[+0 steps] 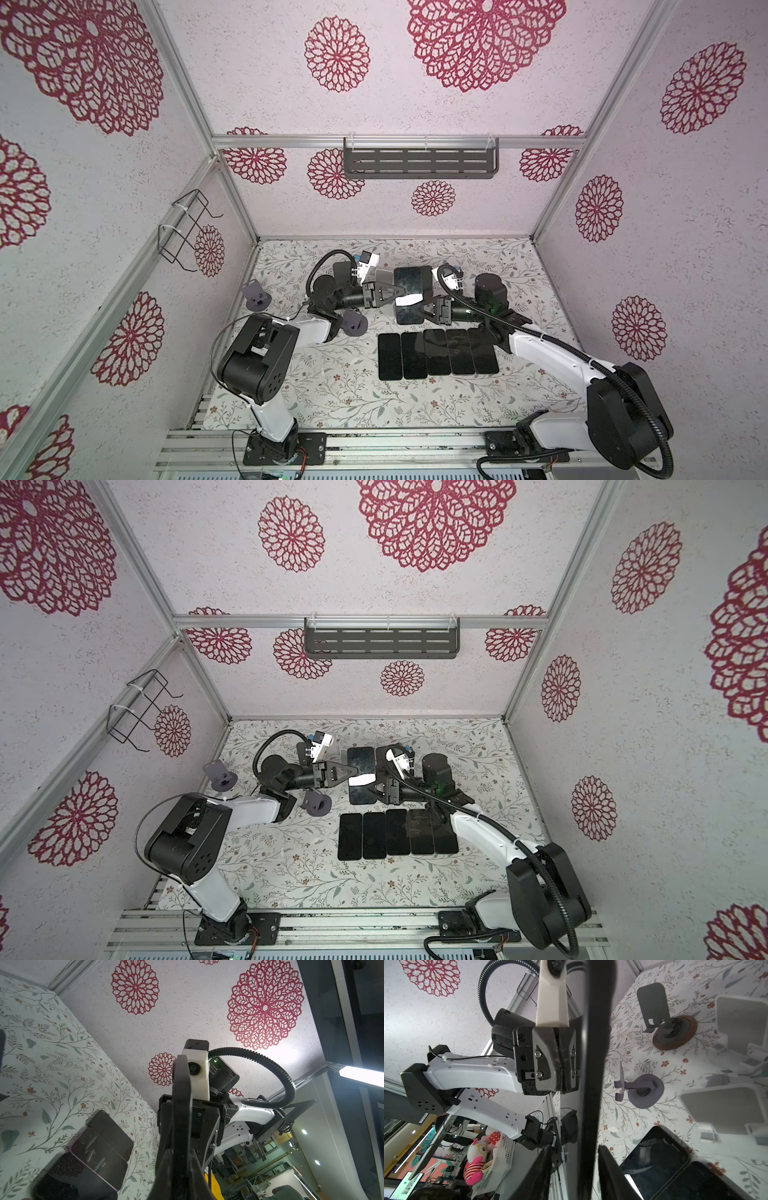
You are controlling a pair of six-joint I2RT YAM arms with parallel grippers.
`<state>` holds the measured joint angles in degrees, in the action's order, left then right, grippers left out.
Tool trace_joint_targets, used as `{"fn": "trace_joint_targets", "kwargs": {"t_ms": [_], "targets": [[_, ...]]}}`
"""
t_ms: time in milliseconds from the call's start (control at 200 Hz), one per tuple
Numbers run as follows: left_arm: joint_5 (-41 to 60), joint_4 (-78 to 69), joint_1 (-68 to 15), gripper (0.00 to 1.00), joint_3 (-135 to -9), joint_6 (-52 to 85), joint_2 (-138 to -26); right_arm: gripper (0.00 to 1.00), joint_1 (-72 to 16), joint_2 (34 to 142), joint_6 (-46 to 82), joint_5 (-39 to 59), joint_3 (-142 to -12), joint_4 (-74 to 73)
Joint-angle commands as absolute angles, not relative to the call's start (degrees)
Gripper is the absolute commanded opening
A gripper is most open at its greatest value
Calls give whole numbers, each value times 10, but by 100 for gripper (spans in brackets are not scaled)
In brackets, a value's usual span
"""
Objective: Remove the phone from the phone stand
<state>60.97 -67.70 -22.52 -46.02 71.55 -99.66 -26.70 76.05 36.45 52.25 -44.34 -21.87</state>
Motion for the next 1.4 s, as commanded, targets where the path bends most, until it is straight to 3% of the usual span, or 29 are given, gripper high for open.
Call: {"fn": "trace_joint_targets", "kwargs": {"t_ms": [0, 180, 440, 676, 816, 896, 1076, 1396], "targets": [[593, -607, -225, 0, -463, 654, -953, 46, -254, 745, 352, 514, -447, -219], [580, -480, -225, 0, -480, 591, -920, 54, -222, 709, 320, 483, -446, -143], [565, -339, -228, 0, -493, 522, -873, 56, -125, 626, 270, 438, -412, -4], [452, 112, -259, 0, -600, 304, -832, 54, -70, 559, 219, 170, -418, 221], [418, 216, -266, 0, -619, 293, -811, 45, -64, 565, 208, 8, -405, 293], [389, 293, -271, 0, -633, 274, -805, 37, -64, 586, 200, -23, -390, 292], [336, 390, -270, 0, -624, 268, -782, 5, -64, 614, 233, -58, -344, 249], [245, 450, -254, 0, -545, 328, -718, 0, -61, 660, 251, -98, -320, 208]]}}
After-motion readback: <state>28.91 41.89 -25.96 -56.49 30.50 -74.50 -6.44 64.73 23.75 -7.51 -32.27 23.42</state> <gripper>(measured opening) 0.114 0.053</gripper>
